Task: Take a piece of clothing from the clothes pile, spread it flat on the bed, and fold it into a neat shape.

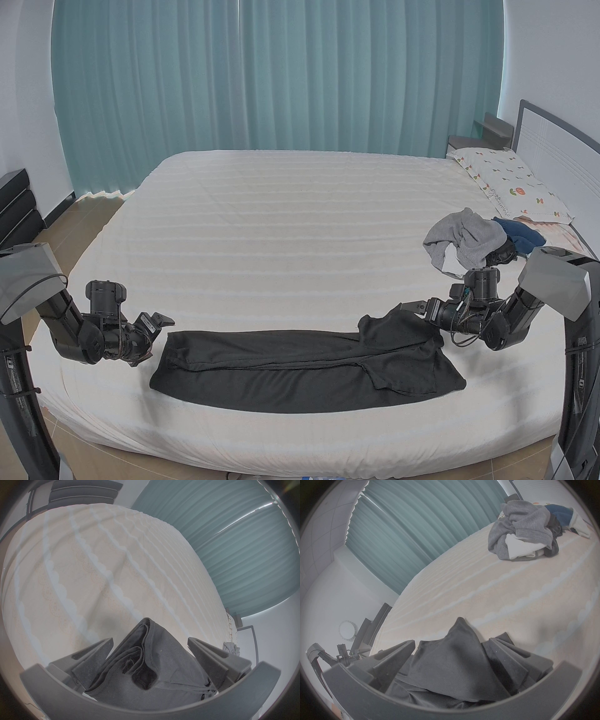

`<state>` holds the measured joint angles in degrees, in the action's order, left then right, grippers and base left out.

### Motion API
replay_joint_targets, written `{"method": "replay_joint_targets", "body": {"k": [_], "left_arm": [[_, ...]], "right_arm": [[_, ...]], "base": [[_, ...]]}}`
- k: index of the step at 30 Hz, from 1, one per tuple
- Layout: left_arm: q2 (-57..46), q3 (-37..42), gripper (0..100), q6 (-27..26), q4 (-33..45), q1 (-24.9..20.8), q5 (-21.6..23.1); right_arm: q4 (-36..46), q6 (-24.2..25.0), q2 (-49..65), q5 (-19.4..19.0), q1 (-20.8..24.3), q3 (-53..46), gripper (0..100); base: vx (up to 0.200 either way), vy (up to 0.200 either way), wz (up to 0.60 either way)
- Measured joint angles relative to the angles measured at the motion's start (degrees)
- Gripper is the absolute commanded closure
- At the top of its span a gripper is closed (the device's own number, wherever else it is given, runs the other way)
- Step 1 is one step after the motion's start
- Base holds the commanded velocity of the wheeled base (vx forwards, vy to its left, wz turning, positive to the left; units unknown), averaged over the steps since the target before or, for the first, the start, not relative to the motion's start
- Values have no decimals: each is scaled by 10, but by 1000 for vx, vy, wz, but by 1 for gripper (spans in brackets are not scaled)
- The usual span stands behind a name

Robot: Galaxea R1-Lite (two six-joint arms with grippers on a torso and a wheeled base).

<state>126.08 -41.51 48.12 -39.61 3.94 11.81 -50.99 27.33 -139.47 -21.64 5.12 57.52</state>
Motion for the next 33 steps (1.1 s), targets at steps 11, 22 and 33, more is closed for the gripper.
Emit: {"method": "replay_joint_targets", "body": {"k": [11,22,33], "left_arm": [[1,0,0,1,0,0,0],[1,0,0,0,0,0,0],[2,1,0,-1,0,0,-1]], "right_arm": [[4,-34,3,-7,2,-27,100],[3,-53,21,-7,-5,-60,100],[2,-54,72,-50,-29,-127,100]], "base": [[0,0,0],[0,0,0],[0,0,0]]}}
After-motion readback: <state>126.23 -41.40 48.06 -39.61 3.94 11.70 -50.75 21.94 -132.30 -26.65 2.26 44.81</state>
